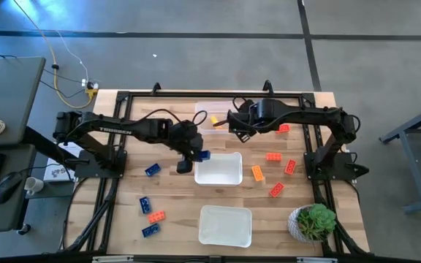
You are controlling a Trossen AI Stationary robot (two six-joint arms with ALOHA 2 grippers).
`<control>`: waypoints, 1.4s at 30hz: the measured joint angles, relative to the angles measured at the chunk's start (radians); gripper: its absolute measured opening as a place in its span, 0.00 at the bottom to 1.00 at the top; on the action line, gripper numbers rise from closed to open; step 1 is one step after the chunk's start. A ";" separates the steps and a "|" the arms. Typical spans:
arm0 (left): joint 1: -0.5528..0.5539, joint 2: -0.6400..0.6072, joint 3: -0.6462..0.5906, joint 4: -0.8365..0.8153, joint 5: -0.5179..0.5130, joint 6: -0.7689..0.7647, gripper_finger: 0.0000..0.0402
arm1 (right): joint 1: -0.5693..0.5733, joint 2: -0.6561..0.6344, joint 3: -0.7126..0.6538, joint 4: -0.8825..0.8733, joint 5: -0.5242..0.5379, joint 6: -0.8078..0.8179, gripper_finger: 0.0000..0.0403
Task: Sort & place blocks by color
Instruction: Put the blue game piece into the top white bin
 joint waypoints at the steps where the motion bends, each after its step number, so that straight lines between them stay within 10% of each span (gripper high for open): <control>1: 0.000 0.010 0.000 0.011 0.001 0.000 0.26 | 0.004 -0.002 -0.011 0.007 -0.012 0.003 0.49; 28: 0.011 0.206 0.000 0.091 0.116 0.035 0.30 | 0.280 -0.004 -0.311 0.001 -0.355 0.388 0.49; 42: 0.011 0.206 0.000 0.104 0.103 0.023 0.46 | 0.297 -0.003 -0.375 0.000 -0.369 0.181 0.49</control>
